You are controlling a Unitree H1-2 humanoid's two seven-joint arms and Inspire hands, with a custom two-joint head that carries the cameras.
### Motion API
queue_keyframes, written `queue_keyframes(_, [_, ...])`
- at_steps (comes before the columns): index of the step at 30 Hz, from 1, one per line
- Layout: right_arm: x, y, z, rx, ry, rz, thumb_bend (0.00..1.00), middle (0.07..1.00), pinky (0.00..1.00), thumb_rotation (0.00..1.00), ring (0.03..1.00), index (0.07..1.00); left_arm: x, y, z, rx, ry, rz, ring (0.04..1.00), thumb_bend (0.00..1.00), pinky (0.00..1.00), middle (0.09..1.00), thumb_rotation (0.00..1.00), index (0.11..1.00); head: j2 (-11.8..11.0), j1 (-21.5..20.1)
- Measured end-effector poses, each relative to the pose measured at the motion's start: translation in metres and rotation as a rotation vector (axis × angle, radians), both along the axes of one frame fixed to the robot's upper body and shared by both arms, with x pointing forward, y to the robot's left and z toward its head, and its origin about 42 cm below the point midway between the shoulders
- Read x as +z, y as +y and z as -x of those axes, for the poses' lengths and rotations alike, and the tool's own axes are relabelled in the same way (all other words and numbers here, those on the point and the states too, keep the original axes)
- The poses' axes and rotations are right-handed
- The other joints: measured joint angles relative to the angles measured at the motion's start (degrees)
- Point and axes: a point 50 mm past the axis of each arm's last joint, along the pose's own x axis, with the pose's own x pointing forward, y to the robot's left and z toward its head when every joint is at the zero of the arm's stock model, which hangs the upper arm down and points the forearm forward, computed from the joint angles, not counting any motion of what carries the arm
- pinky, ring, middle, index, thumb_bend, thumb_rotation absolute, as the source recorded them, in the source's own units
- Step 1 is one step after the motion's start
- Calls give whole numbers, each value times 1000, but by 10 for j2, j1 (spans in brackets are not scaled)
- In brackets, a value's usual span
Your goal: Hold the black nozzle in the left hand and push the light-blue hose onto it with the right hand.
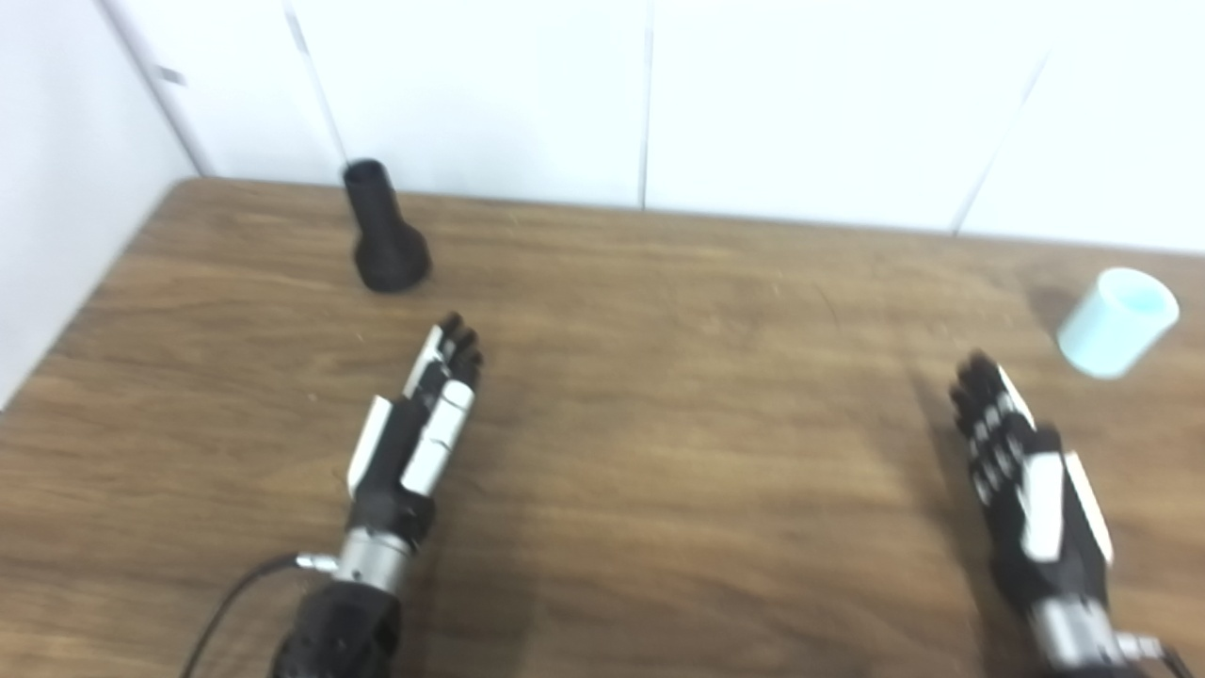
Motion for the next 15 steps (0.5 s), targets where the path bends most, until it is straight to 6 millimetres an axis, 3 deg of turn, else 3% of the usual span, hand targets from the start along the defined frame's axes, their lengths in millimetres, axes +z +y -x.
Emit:
queue_keyframes(8, [1,-17,-3,7,-30,14,576,966,1000,1000,972,964,-14,-5,-1,7,10,-26,949,437,966,956,791,955,-32,46])
queue_keyframes(15, [0,-20,-5,12,-31,7,555,977,1000,1000,990,984,-17,-9,-2,8,-1,-27,949,436,962,953,789,957,-47,58])
